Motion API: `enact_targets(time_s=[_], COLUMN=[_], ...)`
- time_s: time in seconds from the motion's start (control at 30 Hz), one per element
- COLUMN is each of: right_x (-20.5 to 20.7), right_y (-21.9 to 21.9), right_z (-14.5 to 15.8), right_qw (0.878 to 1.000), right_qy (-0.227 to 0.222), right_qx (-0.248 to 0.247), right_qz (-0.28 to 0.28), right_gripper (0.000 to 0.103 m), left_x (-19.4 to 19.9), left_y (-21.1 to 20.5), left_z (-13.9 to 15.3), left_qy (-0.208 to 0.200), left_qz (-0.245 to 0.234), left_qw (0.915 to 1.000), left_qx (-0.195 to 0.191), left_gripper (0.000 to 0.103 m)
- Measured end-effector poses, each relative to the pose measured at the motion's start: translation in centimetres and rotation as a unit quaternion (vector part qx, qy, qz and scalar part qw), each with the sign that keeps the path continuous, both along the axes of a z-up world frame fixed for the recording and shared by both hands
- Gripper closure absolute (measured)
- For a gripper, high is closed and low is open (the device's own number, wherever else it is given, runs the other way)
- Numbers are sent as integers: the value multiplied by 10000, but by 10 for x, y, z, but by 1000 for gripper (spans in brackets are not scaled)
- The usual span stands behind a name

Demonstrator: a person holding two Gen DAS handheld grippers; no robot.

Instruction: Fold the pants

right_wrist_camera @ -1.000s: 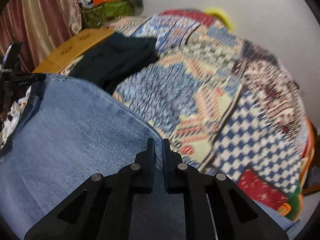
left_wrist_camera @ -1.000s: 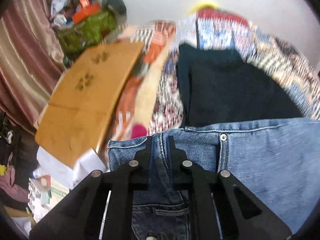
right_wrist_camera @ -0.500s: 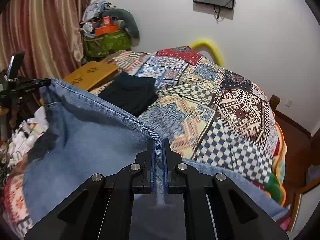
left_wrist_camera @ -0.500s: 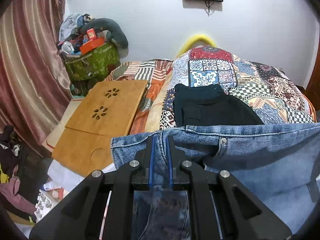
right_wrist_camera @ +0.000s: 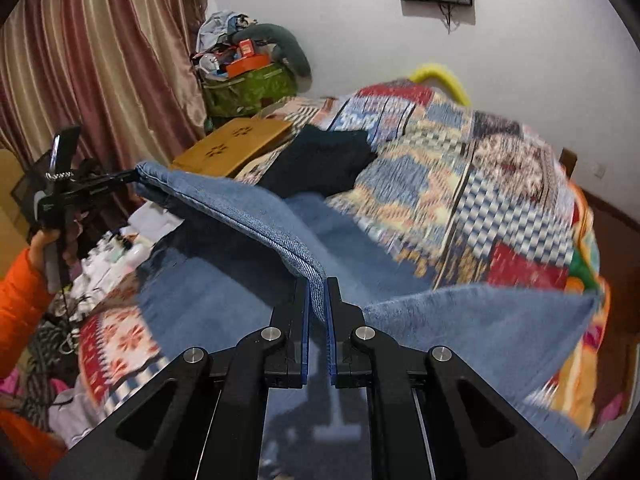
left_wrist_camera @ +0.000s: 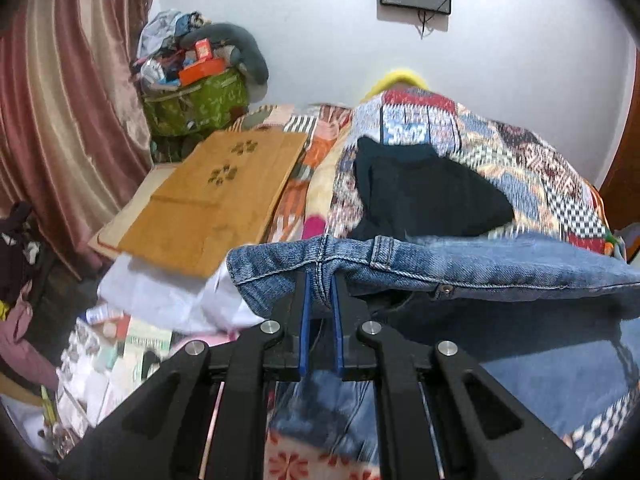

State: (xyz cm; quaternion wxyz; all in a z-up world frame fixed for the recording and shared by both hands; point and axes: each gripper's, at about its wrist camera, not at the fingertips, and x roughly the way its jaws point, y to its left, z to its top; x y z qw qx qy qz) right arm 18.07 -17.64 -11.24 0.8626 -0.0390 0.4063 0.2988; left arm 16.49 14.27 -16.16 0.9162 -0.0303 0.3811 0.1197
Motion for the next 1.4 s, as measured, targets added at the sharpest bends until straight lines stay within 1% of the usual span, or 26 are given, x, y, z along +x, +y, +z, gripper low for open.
enact_targets(time_s=[0.1,0.27,0.33,0.4,0.47,0.57,0.63,0.7,0.77,0.8,0.83,0.87,0.93,0.97,1.03,1.07,1.1,1.13,1.17,1.23,1.3,1.4], right_x=[-15,-32,-37,-40,-40,-41,-42,-41,-38,-35,-31,-26,-13,-7,10,19,29,42,53,79,98,132], right_y=[1,4,5,5,4,-2,-8,-18,-32,-39,-48,-57,-75,-81,-96,-101,-107,-114,-121,-131,-137,-151], right_z=[-15,-42,-49,-51,-50,-45,-40,-35,-29,-26,-23,-22,-20,-20,-22,-23,-26,-31,-34,-45,-55,-77], right_qw=[9997,9982,9975,9972,9966,9956,9956,9959,9956,9953,9946,9934,9896,9881,9840,9819,9791,9757,9734,9668,9610,9501], right_qy=[200,543,651,703,759,859,839,759,670,611,551,522,496,498,515,527,544,604,678,841,976,1249], right_qx=[100,214,211,206,266,314,271,221,153,123,81,42,1,-26,-152,-209,-268,-298,-291,-290,-284,-162], right_qz=[-19,-132,-161,-167,-186,-227,-327,-448,-640,-745,-877,-1022,-1350,-1456,-1697,-1809,-1942,-2085,-2168,-2393,-2571,-2853], right_gripper=[97,97,96,95,93,93,92,86,78,77,72,65,58,56,52,49,47,45,45,45,45,45], left_x=[-19,-42,-48,-51,-54,-57,-55,-52,-45,-39,-31,-25,-9,1,18,29,36,44,55,70,87,105], left_y=[4,12,10,7,3,3,0,-4,-7,-9,-11,-12,-15,-18,-22,-25,-28,-31,-36,-43,-52,-65], left_z=[-21,-61,-74,-79,-77,-64,-51,-35,-20,-14,-9,-7,-2,-2,-2,-2,-3,-4,-6,-9,-16,-25], left_qy=[208,651,811,917,979,866,760,627,479,449,451,459,436,438,449,441,434,433,446,488,572,704], left_qz=[47,118,85,57,-5,-135,-195,-236,-267,-265,-260,-257,-276,-274,-247,-248,-271,-305,-350,-403,-475,-645], left_qw=[9996,9960,9942,9934,9931,9924,9932,9945,9954,9957,9959,9960,9960,9962,9965,9965,9963,9961,9957,9955,9952,9938], left_qx=[-157,-596,-708,-683,-639,-862,-858,-805,-788,-766,-740,-728,-732,-708,-661,-663,-685,-712,-727,-706,-639,-568], left_gripper=[94,94,94,94,94,94,94,94,93,89,84,82,73,70,58,55,50,47,46,39,36,36])
